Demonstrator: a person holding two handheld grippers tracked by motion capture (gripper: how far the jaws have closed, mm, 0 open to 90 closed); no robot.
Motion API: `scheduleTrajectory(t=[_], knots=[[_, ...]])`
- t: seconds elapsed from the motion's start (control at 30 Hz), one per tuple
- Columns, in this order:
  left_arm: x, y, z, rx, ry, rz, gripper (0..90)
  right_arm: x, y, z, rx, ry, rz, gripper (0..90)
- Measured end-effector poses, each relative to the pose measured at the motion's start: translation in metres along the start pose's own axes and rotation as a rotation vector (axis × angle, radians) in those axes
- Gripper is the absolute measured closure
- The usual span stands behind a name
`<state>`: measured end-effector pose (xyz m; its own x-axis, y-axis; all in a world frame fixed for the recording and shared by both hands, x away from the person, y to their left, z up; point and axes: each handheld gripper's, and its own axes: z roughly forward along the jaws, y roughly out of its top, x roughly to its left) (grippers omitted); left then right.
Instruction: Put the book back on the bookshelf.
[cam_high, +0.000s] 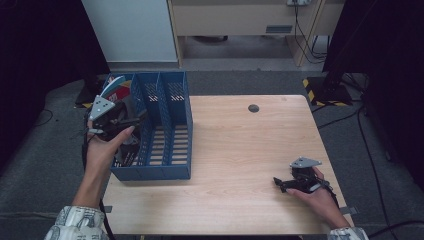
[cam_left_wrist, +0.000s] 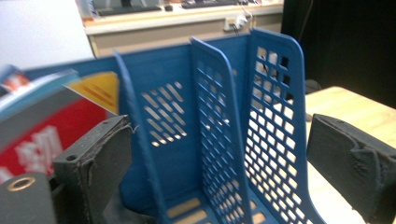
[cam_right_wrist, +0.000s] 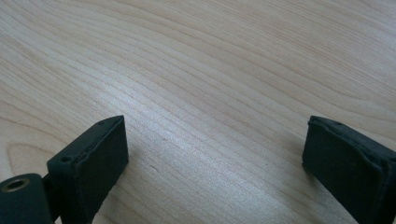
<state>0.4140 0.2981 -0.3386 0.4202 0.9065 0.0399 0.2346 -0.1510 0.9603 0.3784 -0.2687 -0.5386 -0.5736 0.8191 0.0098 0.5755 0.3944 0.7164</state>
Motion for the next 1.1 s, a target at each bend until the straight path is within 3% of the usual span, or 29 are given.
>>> scheduleTrajectory(t=[0.27,0.8,1.1], knots=[[-0.018,-0.014,0.021,0.056,-0.059,-0.016,2.3,0.0,0.0,0.0,0.0,-0.001,-0.001,7.2],[-0.053,-0.038,0.052,0.13,-0.13,-0.01,2.5,0.0,0.0,0.0,0.003,0.004,-0.002,6.2],[-0.088,-0.042,0.062,0.145,-0.205,0.006,2.6,0.0,0.0,0.0,0.002,0.002,-0.002,6.1]])
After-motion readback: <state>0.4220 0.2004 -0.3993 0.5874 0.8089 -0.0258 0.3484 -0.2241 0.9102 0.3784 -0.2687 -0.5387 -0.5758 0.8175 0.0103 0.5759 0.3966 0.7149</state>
